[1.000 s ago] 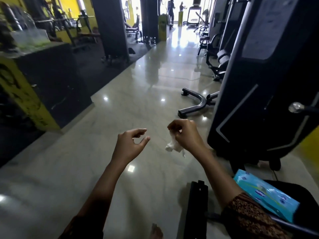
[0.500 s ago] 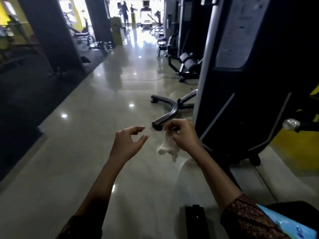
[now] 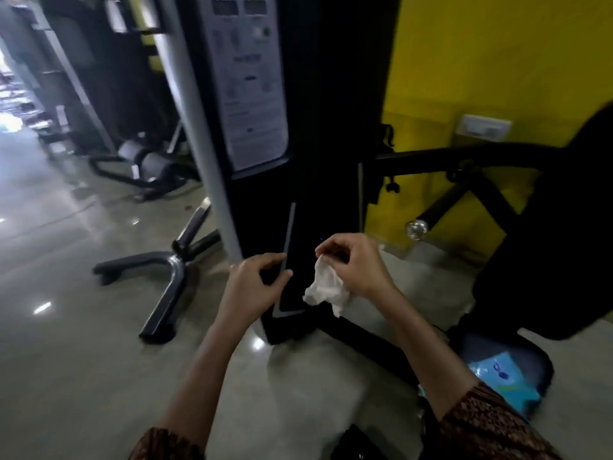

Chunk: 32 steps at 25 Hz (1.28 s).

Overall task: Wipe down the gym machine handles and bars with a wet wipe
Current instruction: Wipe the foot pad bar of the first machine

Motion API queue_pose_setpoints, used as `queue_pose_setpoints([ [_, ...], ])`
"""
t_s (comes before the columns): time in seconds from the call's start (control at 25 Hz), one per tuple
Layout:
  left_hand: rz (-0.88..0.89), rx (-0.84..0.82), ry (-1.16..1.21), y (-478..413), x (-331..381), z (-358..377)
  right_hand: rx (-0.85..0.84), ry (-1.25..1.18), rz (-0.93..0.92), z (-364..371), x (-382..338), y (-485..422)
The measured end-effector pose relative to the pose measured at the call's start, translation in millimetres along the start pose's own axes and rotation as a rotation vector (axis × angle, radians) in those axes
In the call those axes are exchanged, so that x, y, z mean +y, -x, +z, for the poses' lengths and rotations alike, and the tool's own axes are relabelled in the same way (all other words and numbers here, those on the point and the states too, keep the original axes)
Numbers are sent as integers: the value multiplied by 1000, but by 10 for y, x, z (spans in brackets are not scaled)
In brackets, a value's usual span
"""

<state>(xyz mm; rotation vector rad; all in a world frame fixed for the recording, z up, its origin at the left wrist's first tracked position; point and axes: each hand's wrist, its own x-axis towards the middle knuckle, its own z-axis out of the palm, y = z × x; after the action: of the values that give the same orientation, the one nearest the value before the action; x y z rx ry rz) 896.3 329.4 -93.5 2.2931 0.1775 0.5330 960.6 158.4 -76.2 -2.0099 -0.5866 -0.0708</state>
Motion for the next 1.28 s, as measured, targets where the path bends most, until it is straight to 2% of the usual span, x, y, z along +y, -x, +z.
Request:
queue_pose_setpoints([
  [0.08,88,-106,37,-337,46,208,104,7,87,-135,134,-51],
  [0.24,232,-230,97,-661,278,626,195,48,164,-443,370,-12],
  [0.44,323,-332,143,-817,621,1165,347,84,239,-924,622,46],
  [0.68,280,-343,190,-908,684,1496,403,93,242,-1196,859,47],
  [0.88,274,-363,192,-1149,745,1676,432,-29,286,-1362,1006,-123],
  [1.0,281,-363,201,-1419,756,1801,438,-179,303,-1442,1011,-351],
  [1.28,391,-475,228,-2399,699,2279,528,-291,310,-1507,1172,-1011],
])
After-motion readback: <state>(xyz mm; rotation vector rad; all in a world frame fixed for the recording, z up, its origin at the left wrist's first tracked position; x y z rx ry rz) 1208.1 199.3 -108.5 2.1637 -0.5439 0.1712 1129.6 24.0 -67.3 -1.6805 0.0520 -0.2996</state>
